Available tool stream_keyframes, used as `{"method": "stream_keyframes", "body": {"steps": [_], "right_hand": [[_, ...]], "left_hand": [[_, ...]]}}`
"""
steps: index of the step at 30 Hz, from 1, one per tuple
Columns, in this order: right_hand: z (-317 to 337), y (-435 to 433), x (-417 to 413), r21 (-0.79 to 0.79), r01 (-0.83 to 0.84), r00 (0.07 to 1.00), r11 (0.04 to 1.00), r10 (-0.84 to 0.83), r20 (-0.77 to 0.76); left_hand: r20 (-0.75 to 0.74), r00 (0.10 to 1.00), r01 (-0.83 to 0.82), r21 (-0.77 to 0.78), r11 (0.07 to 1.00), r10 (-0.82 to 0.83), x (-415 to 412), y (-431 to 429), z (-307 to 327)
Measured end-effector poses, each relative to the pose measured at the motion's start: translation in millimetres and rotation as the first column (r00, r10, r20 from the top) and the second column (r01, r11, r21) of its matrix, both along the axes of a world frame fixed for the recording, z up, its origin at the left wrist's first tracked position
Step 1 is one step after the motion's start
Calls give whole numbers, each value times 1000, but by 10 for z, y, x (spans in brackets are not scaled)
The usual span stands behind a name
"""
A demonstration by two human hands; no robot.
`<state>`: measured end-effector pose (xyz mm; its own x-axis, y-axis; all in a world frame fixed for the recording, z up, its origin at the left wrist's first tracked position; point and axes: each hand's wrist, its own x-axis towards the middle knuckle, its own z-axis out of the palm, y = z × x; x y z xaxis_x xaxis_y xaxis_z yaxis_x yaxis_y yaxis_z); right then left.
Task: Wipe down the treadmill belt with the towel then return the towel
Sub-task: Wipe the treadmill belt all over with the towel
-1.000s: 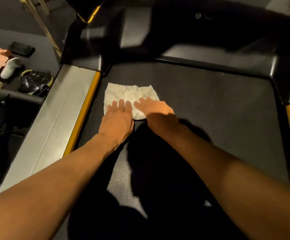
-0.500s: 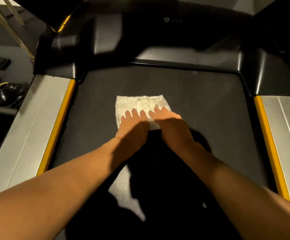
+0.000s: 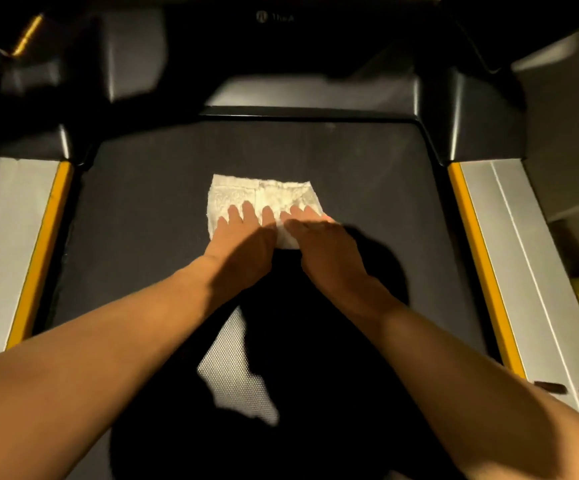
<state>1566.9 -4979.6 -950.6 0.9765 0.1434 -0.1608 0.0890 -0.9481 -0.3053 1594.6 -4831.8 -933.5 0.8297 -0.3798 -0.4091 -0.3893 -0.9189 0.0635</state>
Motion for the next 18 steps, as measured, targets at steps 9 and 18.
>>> {"method": "stream_keyframes", "body": {"steps": [9,18], "right_hand": [[-63,-259,-192,106,203,973,974,-212,89],[147,-495,61,1,219,975,976,-219,39]], "left_hand": [[-83,997,2,-115,993,-12,0,-421,7],[42,995,94,-24,995,-93,254,-763,144]]}}
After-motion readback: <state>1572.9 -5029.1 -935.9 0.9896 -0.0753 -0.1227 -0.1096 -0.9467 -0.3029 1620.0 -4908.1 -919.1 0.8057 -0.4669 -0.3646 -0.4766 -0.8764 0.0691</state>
